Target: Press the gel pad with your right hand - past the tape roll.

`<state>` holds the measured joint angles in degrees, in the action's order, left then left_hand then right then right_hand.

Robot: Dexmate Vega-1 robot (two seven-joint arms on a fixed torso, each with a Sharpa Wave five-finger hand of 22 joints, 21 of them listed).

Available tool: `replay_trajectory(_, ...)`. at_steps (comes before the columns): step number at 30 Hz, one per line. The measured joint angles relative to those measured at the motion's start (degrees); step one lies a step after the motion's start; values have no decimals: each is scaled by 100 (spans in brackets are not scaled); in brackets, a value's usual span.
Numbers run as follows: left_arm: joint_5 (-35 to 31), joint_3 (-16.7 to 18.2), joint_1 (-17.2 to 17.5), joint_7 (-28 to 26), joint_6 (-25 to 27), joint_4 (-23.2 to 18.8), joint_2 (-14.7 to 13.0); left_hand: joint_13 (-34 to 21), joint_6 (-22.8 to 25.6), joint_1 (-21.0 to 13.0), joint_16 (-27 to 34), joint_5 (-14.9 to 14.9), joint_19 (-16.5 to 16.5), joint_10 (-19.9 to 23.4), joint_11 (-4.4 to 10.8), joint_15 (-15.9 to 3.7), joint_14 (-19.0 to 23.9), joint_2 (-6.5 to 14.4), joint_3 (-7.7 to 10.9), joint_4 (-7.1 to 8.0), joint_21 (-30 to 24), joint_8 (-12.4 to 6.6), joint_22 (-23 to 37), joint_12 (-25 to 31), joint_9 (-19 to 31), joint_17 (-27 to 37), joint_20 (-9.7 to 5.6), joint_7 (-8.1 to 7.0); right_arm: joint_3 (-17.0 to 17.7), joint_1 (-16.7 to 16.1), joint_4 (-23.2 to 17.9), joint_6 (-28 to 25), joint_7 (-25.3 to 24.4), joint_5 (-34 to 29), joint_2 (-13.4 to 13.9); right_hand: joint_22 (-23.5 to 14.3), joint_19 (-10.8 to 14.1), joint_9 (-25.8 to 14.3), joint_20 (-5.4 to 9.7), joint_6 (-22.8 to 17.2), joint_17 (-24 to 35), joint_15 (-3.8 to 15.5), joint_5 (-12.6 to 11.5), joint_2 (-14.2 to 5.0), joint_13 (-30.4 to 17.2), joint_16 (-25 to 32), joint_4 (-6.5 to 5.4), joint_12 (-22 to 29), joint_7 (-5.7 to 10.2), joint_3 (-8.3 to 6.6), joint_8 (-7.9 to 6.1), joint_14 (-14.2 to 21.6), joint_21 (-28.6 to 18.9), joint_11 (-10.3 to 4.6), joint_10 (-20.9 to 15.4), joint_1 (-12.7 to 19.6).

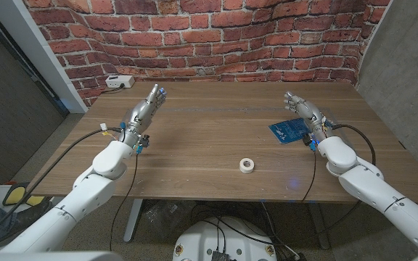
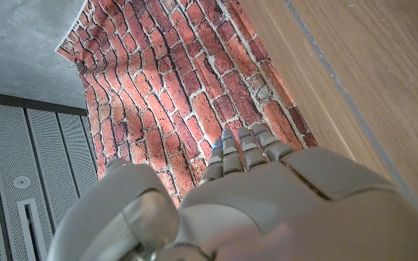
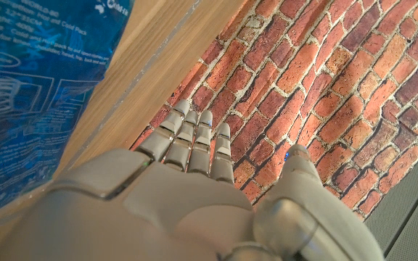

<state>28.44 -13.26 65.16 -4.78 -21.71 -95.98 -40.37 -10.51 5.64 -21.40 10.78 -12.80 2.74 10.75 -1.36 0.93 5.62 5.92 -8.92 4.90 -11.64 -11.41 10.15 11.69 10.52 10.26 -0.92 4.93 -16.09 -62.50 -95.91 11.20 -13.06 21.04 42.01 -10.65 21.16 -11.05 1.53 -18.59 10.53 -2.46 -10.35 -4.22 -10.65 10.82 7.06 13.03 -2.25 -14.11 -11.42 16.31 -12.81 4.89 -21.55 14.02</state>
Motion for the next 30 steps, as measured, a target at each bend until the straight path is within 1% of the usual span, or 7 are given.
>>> replay_trajectory(5, 173, -27, -78, 202, -2, 97, -5, 0, 0, 0, 0, 0, 0, 0, 0, 0, 0, 0, 0, 0, 0, 0, 0, 0, 0, 0, 0, 0, 29, 8, 61, 136, 156, 206, -45, 0, 0, 0, 0, 0, 2, 0, 0, 32, 0, 0, -20, 0, 0, 20, 0, 0, 0, 0, 0, -32)
replay_trajectory(11, 173, -77, -155, 202, -2, 167, -5, 0, 0, 0, 0, 0, 0, 0, 0, 0, 0, 0, 0, 0, 0, 0, 0, 0, 0, 0, 0, 0, 29, 8, 61, 353, 437, 477, -45, 0, 0, 0, 0, 30, 2, 0, 0, 74, 0, 0, -44, 0, -30, 44, 0, 0, 0, 32, 32, -74)
replay_trajectory(12, 294, -83, -160, 302, 100, 169, -6, 0, 0, 0, 0, 0, 0, 0, 0, 0, 0, 0, 0, 0, 0, 0, 0, 0, 0, 0, 0, 0, 42, 91, 232, 366, 456, 495, -135, 0, 0, 0, 0, 30, 2, 0, 0, 74, 0, 0, -44, 0, -30, 44, 0, 0, 0, 32, 32, -74)
replay_trajectory(15, 294, -100, -173, 302, 100, 171, -20, 0, 0, 0, 0, 0, 0, 0, 0, 0, 0, 0, 0, 0, 0, 0, 0, 0, 0, 0, 0, 0, 42, 91, 232, 466, 587, 606, -135, 0, 0, 0, 0, 30, 2, 0, 0, 74, 0, 0, -44, 0, -30, 44, 0, 0, 0, 31, 32, -74)
replay_trajectory(17, 335, -110, -173, 293, 244, 161, -34, 0, 0, 0, 0, 0, 0, 0, 0, 0, 0, 0, 0, -1, 0, 0, 0, 0, 0, 0, 0, 0, 41, 191, 416, 546, 690, 688, -219, 0, 0, 0, 0, 30, 2, 0, 0, 74, 0, 0, -54, 0, -30, 54, 0, 0, 0, 31, 32, -74)
replay_trajectory(23, 347, -116, -147, 231, 332, 111, -57, 0, 0, 0, 0, 0, 0, 0, 0, 0, 0, 0, -16, -16, 0, 0, 0, 0, 0, 0, 0, 0, 27, 255, 560, 692, 840, 809, -275, 0, -1, 0, 0, 1, 1, 0, 0, 106, 0, 0, -42, 0, -69, 108, 0, 0, 0, 63, 0, -106)
replay_trajectory(30, 347, -128, -116, 172, 382, 48, -75, 0, 0, 0, 0, 0, 0, 0, 0, 0, 0, 0, -40, 8, 0, 0, 0, 0, 0, 0, 0, 0, 15, 288, 686, 816, 970, 938, -323, 0, -1, 14, 0, 27, 1, 0, 0, 126, 0, 0, -43, 0, -94, 107, 0, 0, 0, 62, 0, -127)
